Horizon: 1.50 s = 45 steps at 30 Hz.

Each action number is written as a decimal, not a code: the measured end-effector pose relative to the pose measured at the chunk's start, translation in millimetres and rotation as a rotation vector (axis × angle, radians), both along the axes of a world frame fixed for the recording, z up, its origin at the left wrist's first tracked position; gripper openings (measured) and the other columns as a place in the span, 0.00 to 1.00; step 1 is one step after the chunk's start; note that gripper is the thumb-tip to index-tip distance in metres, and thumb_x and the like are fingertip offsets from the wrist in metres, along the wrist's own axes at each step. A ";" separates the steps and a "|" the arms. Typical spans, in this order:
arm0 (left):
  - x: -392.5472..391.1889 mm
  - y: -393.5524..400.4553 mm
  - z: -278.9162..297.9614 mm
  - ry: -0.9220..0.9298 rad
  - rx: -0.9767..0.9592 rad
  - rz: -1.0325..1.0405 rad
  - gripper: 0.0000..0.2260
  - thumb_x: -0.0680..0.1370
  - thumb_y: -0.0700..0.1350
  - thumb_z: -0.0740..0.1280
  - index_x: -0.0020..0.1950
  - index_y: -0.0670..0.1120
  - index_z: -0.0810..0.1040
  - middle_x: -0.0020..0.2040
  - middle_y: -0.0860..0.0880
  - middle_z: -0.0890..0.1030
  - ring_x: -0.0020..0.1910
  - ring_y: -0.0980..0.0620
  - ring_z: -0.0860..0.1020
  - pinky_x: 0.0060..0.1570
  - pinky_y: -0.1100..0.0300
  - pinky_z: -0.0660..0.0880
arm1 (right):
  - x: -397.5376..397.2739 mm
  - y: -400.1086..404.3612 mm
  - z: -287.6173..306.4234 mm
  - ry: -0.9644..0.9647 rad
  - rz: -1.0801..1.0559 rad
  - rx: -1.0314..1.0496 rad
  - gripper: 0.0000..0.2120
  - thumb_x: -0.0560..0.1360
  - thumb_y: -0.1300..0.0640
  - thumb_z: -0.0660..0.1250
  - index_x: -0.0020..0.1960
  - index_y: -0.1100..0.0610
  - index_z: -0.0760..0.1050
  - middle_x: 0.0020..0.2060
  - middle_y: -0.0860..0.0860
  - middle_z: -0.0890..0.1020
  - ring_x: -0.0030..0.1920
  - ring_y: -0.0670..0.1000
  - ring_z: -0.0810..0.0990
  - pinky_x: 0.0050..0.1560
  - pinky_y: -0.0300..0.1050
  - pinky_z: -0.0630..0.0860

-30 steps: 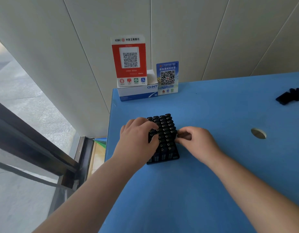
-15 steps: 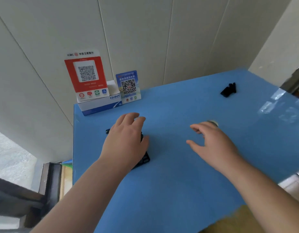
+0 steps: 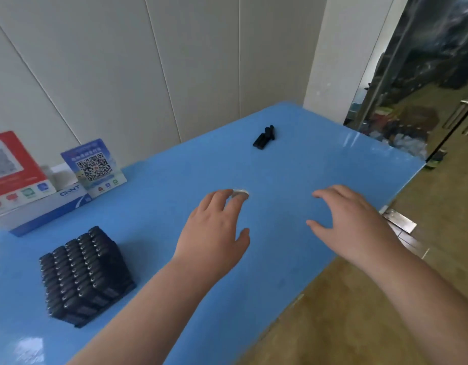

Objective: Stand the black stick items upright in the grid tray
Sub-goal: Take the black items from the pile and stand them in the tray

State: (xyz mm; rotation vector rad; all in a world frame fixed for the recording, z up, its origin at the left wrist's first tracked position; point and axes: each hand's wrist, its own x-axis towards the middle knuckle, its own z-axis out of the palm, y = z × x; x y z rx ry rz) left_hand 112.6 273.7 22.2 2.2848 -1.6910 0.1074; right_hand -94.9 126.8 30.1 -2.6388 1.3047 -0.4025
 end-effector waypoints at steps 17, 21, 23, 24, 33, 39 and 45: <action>-135.3 -177.3 -2.7 0.017 0.041 0.173 0.27 0.78 0.56 0.63 0.76 0.51 0.64 0.74 0.50 0.67 0.74 0.48 0.63 0.71 0.54 0.63 | -115.3 -178.6 7.1 0.079 0.176 0.003 0.24 0.78 0.44 0.67 0.71 0.49 0.69 0.64 0.45 0.73 0.67 0.51 0.71 0.65 0.47 0.71; -128.6 -207.9 -3.4 0.006 0.053 0.191 0.28 0.78 0.56 0.63 0.77 0.50 0.64 0.74 0.50 0.67 0.74 0.48 0.62 0.71 0.54 0.63 | -109.8 -214.1 3.2 0.100 0.208 0.015 0.23 0.78 0.45 0.67 0.71 0.48 0.69 0.63 0.45 0.72 0.66 0.51 0.71 0.65 0.47 0.70; -120.6 -225.1 -6.4 0.008 0.059 0.200 0.28 0.78 0.57 0.63 0.77 0.51 0.63 0.75 0.50 0.66 0.74 0.48 0.62 0.71 0.53 0.63 | -106.0 -233.0 0.4 0.118 0.208 0.010 0.24 0.78 0.44 0.68 0.71 0.48 0.69 0.63 0.45 0.72 0.65 0.51 0.71 0.64 0.47 0.71; -116.5 -234.2 -8.5 0.012 0.062 0.204 0.28 0.78 0.57 0.63 0.77 0.51 0.63 0.75 0.50 0.66 0.74 0.48 0.61 0.71 0.53 0.63 | -103.6 -242.6 -0.7 0.126 0.204 0.002 0.24 0.77 0.44 0.68 0.71 0.47 0.69 0.63 0.45 0.72 0.65 0.50 0.72 0.64 0.47 0.71; -81.3 -315.7 -18.0 0.045 0.062 0.184 0.27 0.79 0.56 0.63 0.76 0.51 0.64 0.75 0.51 0.66 0.74 0.49 0.62 0.71 0.55 0.63 | -64.9 -329.8 10.8 0.131 0.156 -0.048 0.25 0.74 0.43 0.70 0.69 0.47 0.71 0.62 0.46 0.75 0.64 0.52 0.74 0.61 0.48 0.71; -59.7 -348.6 -24.9 0.067 0.071 0.254 0.27 0.79 0.56 0.63 0.76 0.51 0.64 0.74 0.52 0.66 0.74 0.50 0.63 0.70 0.56 0.62 | -24.7 -367.0 2.6 0.116 0.246 0.008 0.25 0.74 0.44 0.71 0.69 0.48 0.72 0.61 0.47 0.74 0.63 0.53 0.74 0.62 0.50 0.73; -42.1 -373.9 -36.1 0.099 0.091 0.401 0.25 0.79 0.55 0.63 0.75 0.51 0.65 0.73 0.53 0.67 0.72 0.49 0.64 0.69 0.56 0.64 | 23.5 -408.6 -8.6 0.112 0.412 0.032 0.24 0.75 0.45 0.70 0.69 0.49 0.71 0.62 0.48 0.74 0.64 0.53 0.73 0.63 0.50 0.72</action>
